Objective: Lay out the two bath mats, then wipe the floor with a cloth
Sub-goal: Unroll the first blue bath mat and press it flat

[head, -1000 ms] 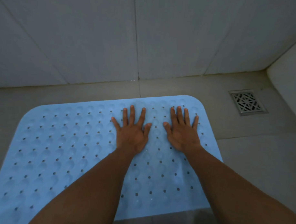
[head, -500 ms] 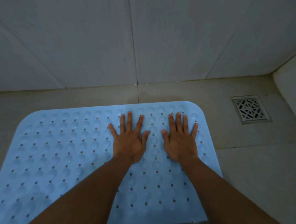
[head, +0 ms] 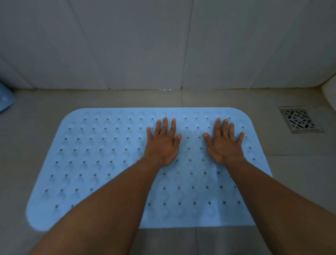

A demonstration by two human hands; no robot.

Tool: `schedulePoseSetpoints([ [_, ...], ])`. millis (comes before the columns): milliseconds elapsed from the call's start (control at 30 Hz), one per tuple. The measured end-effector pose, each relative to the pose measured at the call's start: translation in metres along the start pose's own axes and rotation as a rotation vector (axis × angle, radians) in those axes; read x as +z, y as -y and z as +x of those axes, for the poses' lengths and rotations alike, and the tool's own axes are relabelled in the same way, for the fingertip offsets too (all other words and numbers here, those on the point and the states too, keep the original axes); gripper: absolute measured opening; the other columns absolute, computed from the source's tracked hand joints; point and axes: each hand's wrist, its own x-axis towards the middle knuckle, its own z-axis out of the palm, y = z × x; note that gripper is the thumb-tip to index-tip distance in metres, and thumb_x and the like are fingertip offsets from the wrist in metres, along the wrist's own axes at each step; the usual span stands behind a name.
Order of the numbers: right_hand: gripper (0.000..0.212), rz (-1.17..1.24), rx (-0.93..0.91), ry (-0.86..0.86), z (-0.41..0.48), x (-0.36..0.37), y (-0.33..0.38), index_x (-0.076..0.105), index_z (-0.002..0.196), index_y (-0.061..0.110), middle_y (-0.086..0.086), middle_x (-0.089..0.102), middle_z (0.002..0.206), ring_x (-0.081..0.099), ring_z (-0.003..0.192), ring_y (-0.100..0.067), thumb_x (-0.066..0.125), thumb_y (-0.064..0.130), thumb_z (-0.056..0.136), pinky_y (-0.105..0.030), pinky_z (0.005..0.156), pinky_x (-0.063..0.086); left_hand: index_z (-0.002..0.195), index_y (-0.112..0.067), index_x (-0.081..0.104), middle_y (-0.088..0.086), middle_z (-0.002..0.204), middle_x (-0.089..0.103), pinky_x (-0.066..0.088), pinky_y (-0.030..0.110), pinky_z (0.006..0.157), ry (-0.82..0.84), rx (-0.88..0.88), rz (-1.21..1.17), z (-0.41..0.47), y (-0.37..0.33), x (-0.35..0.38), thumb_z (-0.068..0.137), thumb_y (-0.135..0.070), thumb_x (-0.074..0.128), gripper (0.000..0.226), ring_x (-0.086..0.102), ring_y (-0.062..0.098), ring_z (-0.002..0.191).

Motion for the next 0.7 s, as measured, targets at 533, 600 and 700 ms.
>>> schedulePoseSetpoints([
  [533, 0.072, 0.028, -0.312, 0.016, -0.141, 0.072, 0.214, -0.01, 0.157, 0.018, -0.007, -0.015, 0.165, -0.016, 0.151, -0.026, 0.009, 0.058, 0.1, -0.064, 0.115, -0.012, 0.156, -0.043, -0.01, 0.003, 0.168, -0.014, -0.014, 0.067, 0.115, -0.114, -0.299, 0.147, -0.16, 0.197, -0.017, 0.091, -0.069, -0.002, 0.07, -0.023, 0.025, 0.152],
  [600, 0.074, -0.008, -0.292, -0.02, -0.144, 0.083, 0.218, -0.009, 0.158, 0.018, -0.008, -0.013, 0.165, -0.013, 0.152, -0.026, 0.006, 0.059, 0.097, -0.065, 0.115, -0.01, 0.156, -0.044, -0.011, 0.003, 0.167, -0.016, -0.015, 0.067, 0.115, -0.125, -0.298, 0.156, -0.161, 0.199, -0.015, 0.092, -0.07, 0.002, 0.07, -0.024, 0.025, 0.151],
  [700, 0.071, 0.0, -0.288, -0.082, -0.144, 0.091, 0.218, -0.003, 0.159, 0.026, -0.009, -0.005, 0.166, -0.004, 0.153, -0.027, 0.013, 0.059, 0.098, -0.065, 0.116, -0.006, 0.156, -0.043, -0.012, 0.001, 0.167, -0.018, -0.013, 0.067, 0.116, -0.121, -0.303, 0.168, -0.161, 0.2, -0.013, 0.092, -0.072, 0.003, 0.073, -0.022, 0.026, 0.152],
])
